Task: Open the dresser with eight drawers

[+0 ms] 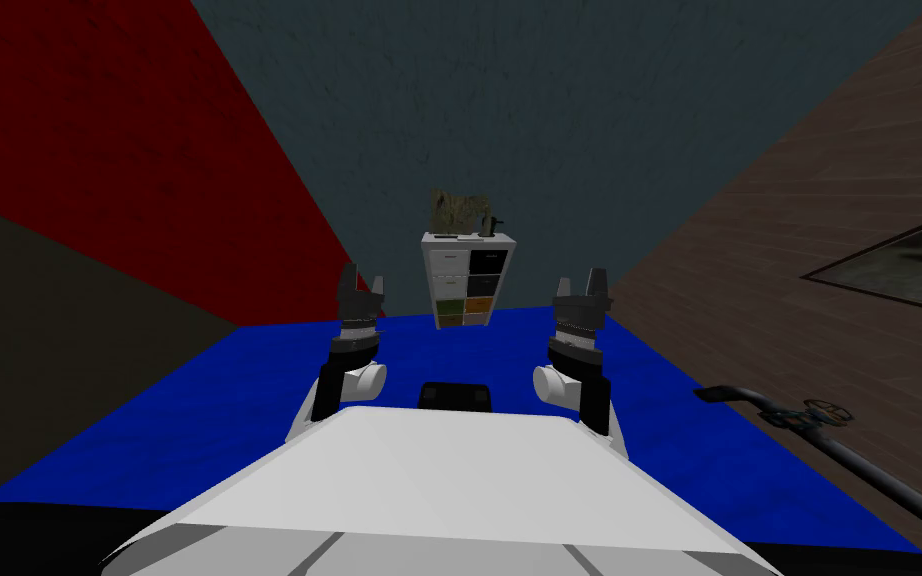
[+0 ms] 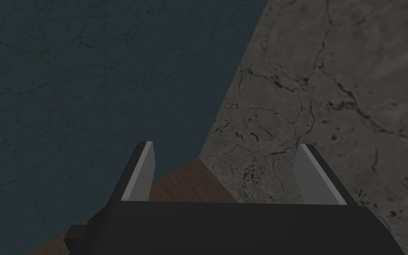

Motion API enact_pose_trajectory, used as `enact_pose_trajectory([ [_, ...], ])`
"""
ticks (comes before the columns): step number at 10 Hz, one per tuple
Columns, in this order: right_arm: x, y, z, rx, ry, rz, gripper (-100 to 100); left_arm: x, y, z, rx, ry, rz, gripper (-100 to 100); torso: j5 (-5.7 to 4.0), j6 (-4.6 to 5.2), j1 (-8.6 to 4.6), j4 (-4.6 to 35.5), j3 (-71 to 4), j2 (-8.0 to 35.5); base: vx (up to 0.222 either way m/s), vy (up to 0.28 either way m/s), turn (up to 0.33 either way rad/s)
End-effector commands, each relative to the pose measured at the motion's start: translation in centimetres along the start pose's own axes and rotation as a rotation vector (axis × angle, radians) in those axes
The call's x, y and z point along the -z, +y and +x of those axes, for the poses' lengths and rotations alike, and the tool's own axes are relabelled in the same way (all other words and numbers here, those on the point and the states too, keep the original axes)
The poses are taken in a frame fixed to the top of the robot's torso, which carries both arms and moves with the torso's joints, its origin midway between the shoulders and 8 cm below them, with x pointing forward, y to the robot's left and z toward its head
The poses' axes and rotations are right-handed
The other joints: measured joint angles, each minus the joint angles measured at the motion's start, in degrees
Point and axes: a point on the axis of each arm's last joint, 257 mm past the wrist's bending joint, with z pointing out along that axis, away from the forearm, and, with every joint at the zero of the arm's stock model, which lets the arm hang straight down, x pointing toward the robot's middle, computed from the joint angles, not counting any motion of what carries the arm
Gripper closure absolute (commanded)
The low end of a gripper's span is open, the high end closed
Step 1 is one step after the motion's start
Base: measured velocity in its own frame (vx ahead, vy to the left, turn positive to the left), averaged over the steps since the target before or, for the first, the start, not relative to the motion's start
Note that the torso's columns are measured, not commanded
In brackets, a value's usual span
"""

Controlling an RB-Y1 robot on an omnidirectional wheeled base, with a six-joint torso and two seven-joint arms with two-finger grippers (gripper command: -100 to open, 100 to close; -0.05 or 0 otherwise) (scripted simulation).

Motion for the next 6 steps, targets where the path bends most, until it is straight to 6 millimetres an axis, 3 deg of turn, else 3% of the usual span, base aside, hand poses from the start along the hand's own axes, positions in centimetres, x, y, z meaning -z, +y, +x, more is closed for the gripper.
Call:
enact_pose_trajectory([
  [1, 0.0, 0.0, 0.0, 0.0, 0.0, 0.0, 0, 0.0, 0.0, 0.0, 0.0, 0.0, 0.0, 0, 0.0, 0.0, 0.0, 2.35, -4.67, 2.32, 0.0, 0.0, 0.0],
  [6, 0.0, 0.01, 0.0, 0.0, 0.0, 0.0, 0, 0.0, -0.01, 0.0, 0.0, 0.0, 0.0, 0, 0.0, 0.0, 0.0, 22.68, -45.36, 22.69, 0.0, 0.0, 0.0],
])
